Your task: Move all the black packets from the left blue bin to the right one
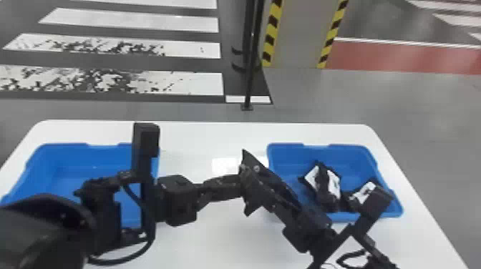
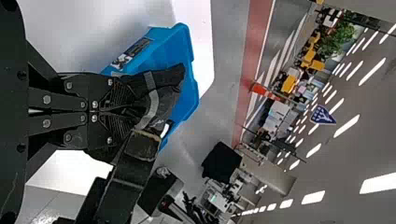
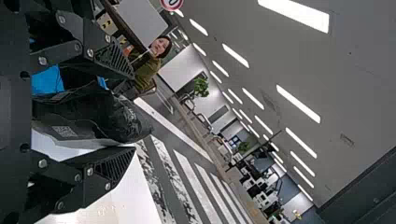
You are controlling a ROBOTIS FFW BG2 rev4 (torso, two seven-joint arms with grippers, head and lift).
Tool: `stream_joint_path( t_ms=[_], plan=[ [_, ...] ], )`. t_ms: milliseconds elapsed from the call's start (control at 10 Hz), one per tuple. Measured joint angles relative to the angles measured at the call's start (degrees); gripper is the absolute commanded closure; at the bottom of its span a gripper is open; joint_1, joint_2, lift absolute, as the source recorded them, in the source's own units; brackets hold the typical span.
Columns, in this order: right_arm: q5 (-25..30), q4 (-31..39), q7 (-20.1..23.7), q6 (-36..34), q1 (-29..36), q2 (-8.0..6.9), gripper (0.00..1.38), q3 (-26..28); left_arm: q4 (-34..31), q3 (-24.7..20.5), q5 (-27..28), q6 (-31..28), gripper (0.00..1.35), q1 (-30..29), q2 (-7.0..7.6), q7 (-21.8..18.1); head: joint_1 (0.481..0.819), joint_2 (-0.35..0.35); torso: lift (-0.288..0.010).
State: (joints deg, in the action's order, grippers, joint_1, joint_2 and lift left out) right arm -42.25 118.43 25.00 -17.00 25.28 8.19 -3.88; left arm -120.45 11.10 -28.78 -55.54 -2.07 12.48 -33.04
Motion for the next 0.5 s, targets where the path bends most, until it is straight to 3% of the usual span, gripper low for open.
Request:
stream_joint_path(
  t_ms=[300,400,500],
  plan=[
    [-2.2,-0.6,0.0,0.0,-0.1,-0.02,1.28,0.0,0.0,0.1,-0.6,0.5,1.18,0.1,0.01,0.0,0.695,-0.128,-0.14],
    [-2.6,-0.7,0.0,0.4,-0.2,-0.07,1.28,0.0,0.0,0.2,-1.1,0.5,0.84,-0.2,0.0,0.1,0.695,-0.132,-0.14],
    [-3.1,-0.8,0.0,0.6,-0.3,-0.14,1.28,0.1,0.0,0.1,-2.0,0.3,0.36,-0.9,-0.06,0.4,0.695,-0.137,-0.14]
  ],
)
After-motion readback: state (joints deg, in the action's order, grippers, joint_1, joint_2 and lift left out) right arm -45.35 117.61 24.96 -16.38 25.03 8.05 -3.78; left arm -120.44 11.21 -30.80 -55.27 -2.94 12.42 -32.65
